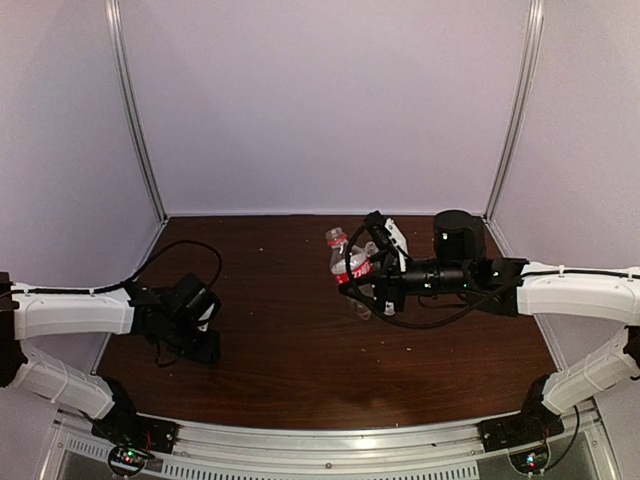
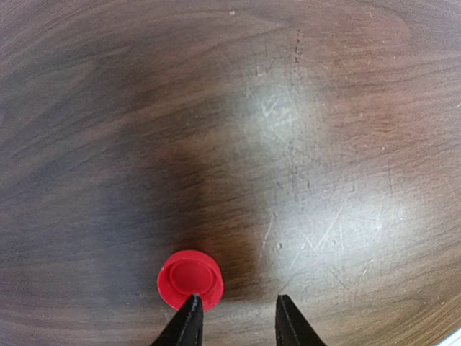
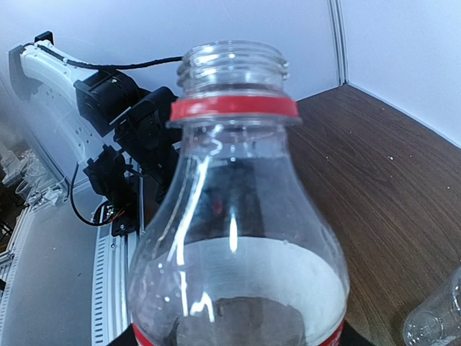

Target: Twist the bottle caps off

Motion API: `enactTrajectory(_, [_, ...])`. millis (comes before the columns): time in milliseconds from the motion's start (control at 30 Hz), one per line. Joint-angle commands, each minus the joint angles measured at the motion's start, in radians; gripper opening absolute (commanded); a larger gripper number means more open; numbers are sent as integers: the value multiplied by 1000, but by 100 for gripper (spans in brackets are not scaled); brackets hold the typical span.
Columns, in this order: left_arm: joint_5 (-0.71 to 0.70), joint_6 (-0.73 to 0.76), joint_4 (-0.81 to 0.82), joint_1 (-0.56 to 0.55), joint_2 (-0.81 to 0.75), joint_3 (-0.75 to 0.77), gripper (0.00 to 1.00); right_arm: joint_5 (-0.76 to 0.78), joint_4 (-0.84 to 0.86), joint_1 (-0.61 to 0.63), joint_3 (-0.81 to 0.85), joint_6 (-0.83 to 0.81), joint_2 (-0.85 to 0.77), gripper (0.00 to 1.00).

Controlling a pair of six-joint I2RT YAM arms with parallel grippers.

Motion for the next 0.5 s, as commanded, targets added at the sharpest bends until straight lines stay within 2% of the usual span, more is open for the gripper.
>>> enactTrajectory(0, [23, 33, 44, 18, 17, 20, 34, -23, 27, -8, 2, -7, 8, 36])
enactTrajectory(467, [35, 53, 65, 33, 51, 0, 28, -26, 23, -8, -2, 2, -1, 36])
